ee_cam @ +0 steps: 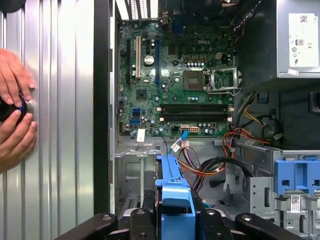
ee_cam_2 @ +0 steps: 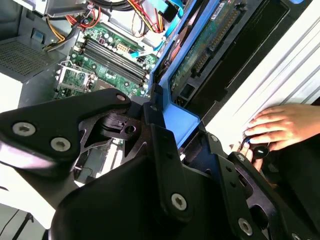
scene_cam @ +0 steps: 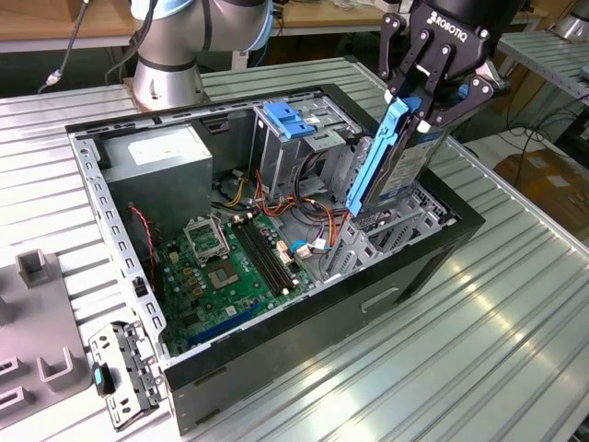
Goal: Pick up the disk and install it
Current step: 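Insert the disk into the insertion slot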
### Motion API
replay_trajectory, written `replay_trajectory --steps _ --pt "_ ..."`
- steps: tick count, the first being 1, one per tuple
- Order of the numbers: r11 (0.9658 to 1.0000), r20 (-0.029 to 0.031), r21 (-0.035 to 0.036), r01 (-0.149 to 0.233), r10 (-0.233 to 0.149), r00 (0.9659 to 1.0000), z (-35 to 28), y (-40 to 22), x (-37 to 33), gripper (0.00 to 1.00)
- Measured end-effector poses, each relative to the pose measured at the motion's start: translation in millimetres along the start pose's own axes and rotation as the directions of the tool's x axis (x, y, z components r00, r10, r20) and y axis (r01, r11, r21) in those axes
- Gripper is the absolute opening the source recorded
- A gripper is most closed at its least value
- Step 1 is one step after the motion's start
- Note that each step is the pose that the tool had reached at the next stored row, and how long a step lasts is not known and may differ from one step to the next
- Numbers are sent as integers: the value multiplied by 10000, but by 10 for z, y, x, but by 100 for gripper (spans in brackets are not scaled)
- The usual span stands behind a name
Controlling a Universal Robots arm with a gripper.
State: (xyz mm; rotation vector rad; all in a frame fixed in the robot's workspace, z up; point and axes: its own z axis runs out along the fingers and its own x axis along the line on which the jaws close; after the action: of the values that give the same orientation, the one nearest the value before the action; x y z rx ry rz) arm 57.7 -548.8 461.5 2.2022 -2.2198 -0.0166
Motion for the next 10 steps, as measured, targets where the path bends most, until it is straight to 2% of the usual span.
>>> replay_trajectory --steps 1,2,3,8,10 --pt "10000 -23 2 -1 1 10000 4 0 6 37" --pt "10000 -141 5 -2 2 9999 15 -2 29 37" --pt "10000 -304 26 -3 4 9995 28 -10 33 37" --pt "9998 -317 181 -5 11 9995 42 -13 33 37" --pt "9998 -319 203 -4 11 9995 57 -13 32 37"
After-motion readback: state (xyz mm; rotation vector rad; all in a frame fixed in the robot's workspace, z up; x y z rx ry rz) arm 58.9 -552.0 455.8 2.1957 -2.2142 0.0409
